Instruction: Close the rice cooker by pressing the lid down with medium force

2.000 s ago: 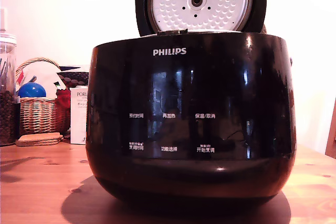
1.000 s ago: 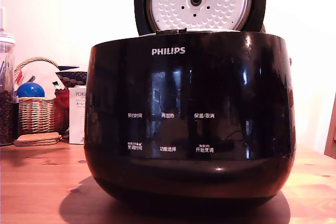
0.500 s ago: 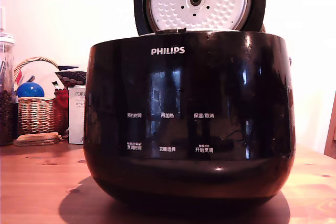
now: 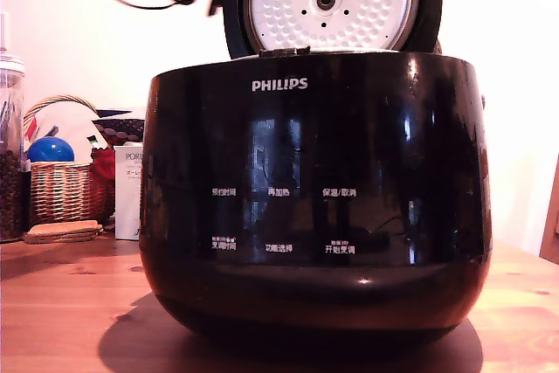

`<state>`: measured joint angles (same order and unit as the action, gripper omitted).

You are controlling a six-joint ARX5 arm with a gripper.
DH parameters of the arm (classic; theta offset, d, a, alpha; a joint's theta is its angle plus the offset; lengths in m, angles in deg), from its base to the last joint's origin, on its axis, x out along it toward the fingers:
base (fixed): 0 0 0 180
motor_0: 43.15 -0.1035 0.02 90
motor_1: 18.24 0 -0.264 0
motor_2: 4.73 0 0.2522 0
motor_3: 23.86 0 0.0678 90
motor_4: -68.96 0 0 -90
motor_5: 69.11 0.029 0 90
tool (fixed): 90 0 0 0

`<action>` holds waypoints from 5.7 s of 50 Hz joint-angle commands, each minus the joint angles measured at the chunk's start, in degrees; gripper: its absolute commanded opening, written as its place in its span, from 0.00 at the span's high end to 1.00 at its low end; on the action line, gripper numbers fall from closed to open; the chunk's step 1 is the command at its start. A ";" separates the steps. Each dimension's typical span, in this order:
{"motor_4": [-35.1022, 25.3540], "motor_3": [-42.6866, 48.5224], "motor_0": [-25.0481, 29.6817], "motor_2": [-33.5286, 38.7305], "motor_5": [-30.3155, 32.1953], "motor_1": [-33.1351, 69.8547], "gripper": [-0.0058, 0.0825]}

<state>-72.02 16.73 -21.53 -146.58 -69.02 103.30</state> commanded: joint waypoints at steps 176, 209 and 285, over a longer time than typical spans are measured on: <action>38.53 -30.18 19.54 73.59 -15.56 -45.55 0.96; 53.07 -44.04 26.64 86.99 -11.63 -48.44 0.96; 58.51 -59.89 31.43 104.10 -4.33 -44.41 0.96</action>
<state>-13.07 -48.56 9.36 -48.29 -72.88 53.18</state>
